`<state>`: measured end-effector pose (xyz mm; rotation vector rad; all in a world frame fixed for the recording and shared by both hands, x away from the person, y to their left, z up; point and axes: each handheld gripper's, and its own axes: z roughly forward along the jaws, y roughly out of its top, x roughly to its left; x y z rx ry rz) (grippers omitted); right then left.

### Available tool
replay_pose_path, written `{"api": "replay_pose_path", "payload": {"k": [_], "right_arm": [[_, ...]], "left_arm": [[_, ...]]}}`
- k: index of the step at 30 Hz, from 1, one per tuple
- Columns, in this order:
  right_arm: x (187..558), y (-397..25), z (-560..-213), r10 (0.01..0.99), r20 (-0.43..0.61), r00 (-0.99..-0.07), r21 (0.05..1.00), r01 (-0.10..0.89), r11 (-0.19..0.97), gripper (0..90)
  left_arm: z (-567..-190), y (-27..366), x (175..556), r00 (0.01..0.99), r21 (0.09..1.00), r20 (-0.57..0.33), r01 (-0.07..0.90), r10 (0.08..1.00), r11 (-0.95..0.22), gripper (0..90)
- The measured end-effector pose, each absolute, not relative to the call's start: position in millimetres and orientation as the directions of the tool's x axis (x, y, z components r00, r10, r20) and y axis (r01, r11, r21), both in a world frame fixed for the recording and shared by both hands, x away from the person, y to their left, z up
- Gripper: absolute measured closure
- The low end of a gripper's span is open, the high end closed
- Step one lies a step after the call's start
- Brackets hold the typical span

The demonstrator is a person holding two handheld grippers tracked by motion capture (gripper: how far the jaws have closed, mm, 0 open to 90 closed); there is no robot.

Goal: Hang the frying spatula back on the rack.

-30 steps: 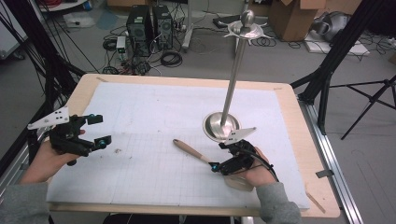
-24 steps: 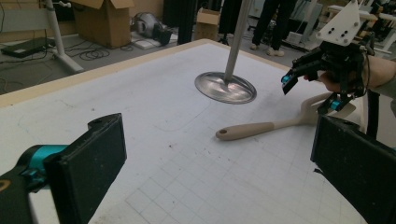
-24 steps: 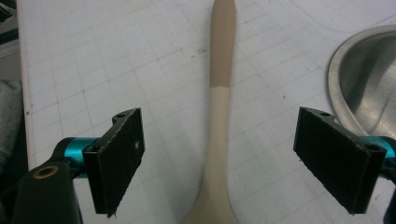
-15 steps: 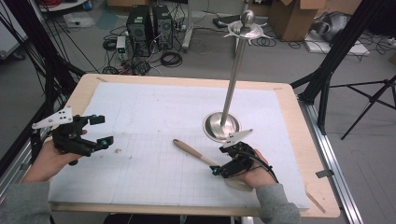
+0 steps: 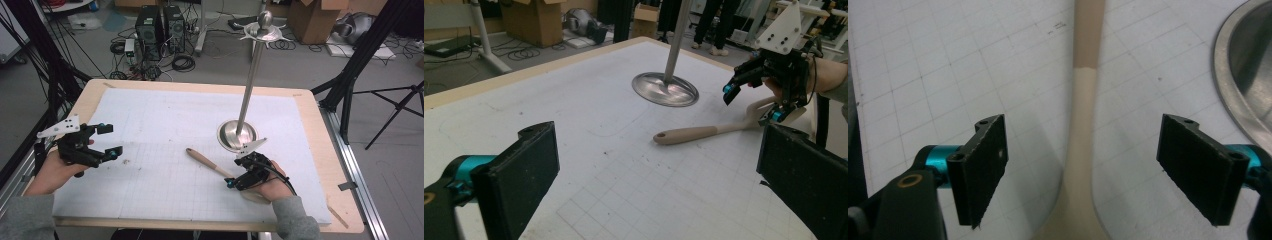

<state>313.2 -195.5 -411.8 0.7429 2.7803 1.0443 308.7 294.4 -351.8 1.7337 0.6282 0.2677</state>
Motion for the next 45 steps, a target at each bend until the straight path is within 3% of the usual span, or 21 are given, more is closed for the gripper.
{"api": "replay_pose_path", "payload": {"k": [18, 45], "right_arm": [[315.8, -188.4, -418.6, 0.45, 0.094, -0.888, 0.562, 0.421, 0.712, 43.5], [316.5, -180.7, -421.2, 0.472, 0.06, -0.88, 0.529, 0.429, 0.732, 61.7]], "left_arm": [[-353.8, 295.2, 308.5, 0.825, 0.951, -0.15, 0.272, 0.545, -0.149, 3.9], [-356.9, 297.9, 307.9, 0.82, 0.948, -0.152, 0.279, 0.552, -0.154, 3.9]]}}
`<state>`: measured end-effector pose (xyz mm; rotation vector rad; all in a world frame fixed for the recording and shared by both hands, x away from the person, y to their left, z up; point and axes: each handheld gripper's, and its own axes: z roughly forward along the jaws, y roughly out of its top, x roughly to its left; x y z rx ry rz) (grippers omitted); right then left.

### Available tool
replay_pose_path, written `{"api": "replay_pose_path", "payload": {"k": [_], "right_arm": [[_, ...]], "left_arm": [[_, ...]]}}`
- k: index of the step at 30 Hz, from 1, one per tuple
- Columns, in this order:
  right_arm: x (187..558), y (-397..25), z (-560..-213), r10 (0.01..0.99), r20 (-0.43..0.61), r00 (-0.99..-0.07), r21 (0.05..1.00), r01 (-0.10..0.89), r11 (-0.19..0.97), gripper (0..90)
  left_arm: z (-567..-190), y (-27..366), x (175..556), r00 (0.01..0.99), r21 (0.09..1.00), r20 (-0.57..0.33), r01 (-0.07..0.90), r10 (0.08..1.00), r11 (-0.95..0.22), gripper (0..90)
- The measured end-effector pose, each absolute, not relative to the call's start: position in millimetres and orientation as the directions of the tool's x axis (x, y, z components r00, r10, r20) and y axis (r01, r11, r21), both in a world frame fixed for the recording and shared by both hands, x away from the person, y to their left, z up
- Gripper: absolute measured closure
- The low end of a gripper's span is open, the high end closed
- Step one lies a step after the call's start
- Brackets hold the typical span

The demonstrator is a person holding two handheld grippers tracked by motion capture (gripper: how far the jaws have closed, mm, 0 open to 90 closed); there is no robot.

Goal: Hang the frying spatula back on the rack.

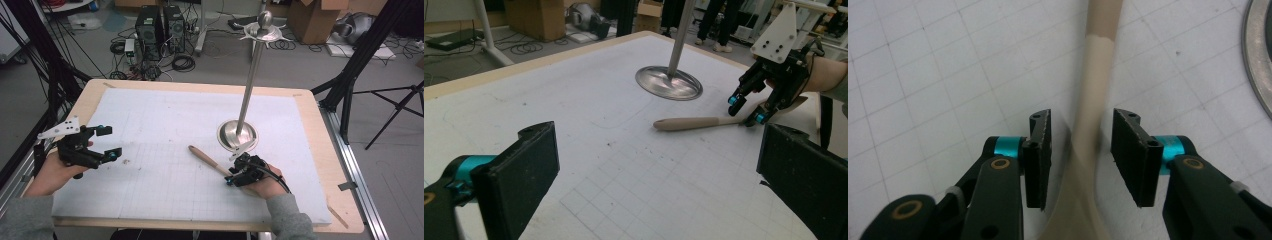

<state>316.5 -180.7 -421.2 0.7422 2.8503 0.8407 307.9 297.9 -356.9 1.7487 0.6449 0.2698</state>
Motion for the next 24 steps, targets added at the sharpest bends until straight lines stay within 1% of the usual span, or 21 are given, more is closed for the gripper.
{"api": "replay_pose_path", "payload": {"k": [6, 13, 21, 22, 24], "right_arm": [[312.7, -178.7, -420.5, 0.461, 0.035, -0.887, 0.52, 0.41, 0.749, 66.9], [310.8, -178.9, -420.1, 0.455, 0.046, -0.889, 0.522, 0.41, 0.748, 67.6], [307.9, -176.5, -420.3, 0.45, 0.016, -0.893, 0.512, 0.394, 0.763, 69.2], [307.0, -176.1, -420.2, 0.448, 0.01, -0.894, 0.511, 0.39, 0.766, 70.4], [306.2, -175.8, -420.0, 0.449, -0.006, -0.893, 0.514, 0.383, 0.767, 77.5]], "left_arm": [[-357.1, 298.7, 307.9, 0.818, 0.948, -0.152, 0.279, 0.555, -0.152, 3.9], [-357.0, 299.7, 308.2, 0.817, 0.948, -0.151, 0.28, 0.557, -0.153, 3.9], [-358.5, 298.9, 308.2, 0.815, 0.946, -0.153, 0.284, 0.559, -0.155, 3.9], [-358.7, 298.6, 308.2, 0.815, 0.946, -0.155, 0.286, 0.559, -0.155, 3.9], [-359.1, 298.4, 308.3, 0.815, 0.945, -0.154, 0.287, 0.558, -0.159, 3.9]]}}
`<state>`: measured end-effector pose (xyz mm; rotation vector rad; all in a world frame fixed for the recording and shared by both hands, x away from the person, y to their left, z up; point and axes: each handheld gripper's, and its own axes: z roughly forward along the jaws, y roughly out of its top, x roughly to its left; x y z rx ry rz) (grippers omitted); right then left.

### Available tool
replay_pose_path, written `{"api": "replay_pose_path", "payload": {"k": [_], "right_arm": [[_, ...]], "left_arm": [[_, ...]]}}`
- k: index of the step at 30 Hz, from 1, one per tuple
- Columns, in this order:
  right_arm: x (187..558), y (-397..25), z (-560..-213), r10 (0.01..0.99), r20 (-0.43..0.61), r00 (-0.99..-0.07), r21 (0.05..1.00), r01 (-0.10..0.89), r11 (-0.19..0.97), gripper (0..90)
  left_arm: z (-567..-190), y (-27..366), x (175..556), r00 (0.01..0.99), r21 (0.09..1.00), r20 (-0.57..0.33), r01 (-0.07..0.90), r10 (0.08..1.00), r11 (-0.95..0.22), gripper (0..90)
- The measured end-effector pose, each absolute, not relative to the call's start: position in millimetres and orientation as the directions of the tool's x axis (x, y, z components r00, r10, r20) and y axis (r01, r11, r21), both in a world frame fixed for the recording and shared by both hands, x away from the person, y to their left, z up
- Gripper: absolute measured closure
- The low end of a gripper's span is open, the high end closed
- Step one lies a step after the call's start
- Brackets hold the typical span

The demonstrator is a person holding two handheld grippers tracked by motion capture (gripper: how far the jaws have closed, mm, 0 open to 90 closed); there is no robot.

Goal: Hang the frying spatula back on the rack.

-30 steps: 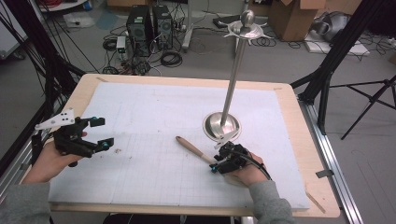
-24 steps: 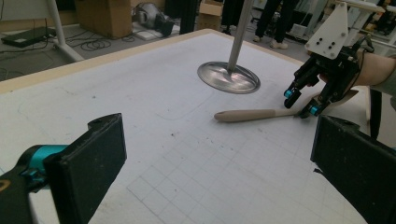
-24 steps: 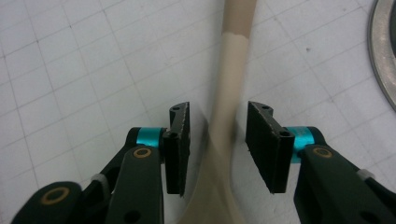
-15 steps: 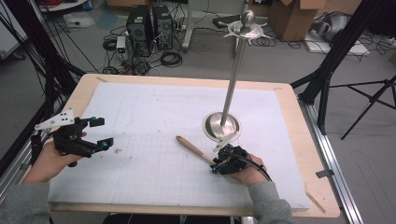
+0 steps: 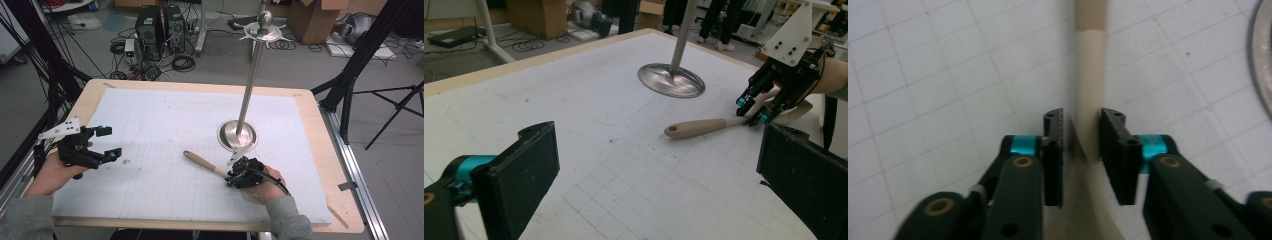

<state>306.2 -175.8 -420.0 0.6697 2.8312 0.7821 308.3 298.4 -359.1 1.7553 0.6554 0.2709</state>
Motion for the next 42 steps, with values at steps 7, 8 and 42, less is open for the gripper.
{"api": "replay_pose_path", "payload": {"k": [7, 8, 42], "right_arm": [[308.3, -178.6, -420.6, 0.473, 0.028, -0.881, 0.523, 0.416, 0.744, 78.1], [309.4, -179.3, -420.7, 0.476, 0.036, -0.879, 0.525, 0.422, 0.739, 78.1], [311.8, -225.5, -383.5, 0.448, 0.138, -0.883, 0.697, 0.408, 0.59, 78.1]], "left_arm": [[-359.5, 298.6, 308.6, 0.815, 0.944, -0.153, 0.288, 0.558, -0.162, 3.9], [-359.6, 298.4, 308.6, 0.815, 0.943, -0.154, 0.289, 0.558, -0.163, 3.9], [-359.1, 299.5, 308.3, 0.819, 0.95, -0.147, 0.274, 0.554, -0.153, 3.9]]}}
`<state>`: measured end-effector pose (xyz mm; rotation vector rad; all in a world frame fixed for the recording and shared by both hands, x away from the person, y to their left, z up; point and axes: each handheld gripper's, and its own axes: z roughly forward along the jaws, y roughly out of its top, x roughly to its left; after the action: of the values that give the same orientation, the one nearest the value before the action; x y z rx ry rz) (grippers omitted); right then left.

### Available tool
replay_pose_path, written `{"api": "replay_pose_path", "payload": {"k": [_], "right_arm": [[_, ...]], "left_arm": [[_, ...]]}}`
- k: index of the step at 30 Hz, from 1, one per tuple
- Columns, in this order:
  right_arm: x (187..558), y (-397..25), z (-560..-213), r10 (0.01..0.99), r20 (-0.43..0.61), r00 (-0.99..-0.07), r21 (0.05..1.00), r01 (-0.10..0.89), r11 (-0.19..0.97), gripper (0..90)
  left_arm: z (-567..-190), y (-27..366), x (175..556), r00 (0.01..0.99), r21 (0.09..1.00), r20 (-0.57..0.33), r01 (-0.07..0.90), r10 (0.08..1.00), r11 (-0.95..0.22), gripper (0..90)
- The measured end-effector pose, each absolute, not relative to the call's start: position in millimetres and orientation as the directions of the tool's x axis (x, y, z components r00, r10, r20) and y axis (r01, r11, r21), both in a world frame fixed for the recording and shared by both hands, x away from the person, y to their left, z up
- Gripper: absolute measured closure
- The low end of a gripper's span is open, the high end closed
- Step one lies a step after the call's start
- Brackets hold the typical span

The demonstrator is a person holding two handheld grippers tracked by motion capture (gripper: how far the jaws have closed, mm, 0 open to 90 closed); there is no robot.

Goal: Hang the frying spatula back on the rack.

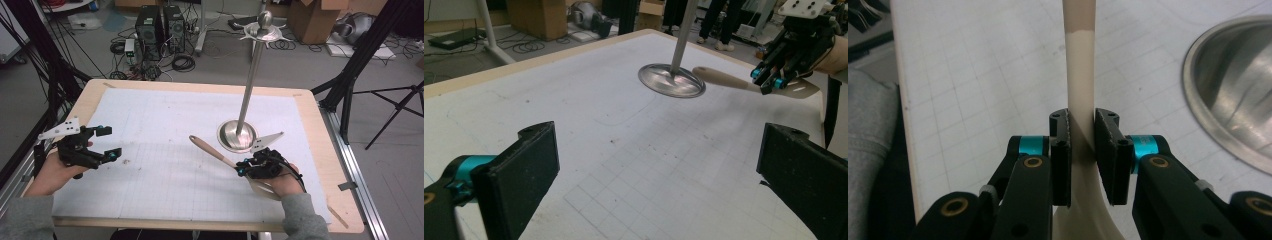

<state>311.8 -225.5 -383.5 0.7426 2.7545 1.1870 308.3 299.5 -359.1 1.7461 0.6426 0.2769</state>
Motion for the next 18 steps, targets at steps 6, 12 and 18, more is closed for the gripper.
{"api": "replay_pose_path", "payload": {"k": [6, 12, 18], "right_arm": [[309.6, -238.4, -372.0, 0.44, 0.143, -0.887, 0.74, 0.391, 0.548, 78.1], [309.3, -251.1, -367.4, 0.454, 0.153, -0.878, 0.759, 0.398, 0.515, 78.1], [309.8, -257.6, -365.1, 0.45, 0.151, -0.88, 0.771, 0.39, 0.504, 78.1]], "left_arm": [[-358.4, 299.9, 307.6, 0.822, 0.954, -0.141, 0.262, 0.552, -0.146, 3.9], [-357.2, 299.1, 307.1, 0.825, 0.958, -0.151, 0.258, 0.545, -0.125, 3.9], [-355.1, 295.7, 306.3, 0.83, 0.961, -0.144, 0.248, 0.538, -0.126, 3.9]]}}
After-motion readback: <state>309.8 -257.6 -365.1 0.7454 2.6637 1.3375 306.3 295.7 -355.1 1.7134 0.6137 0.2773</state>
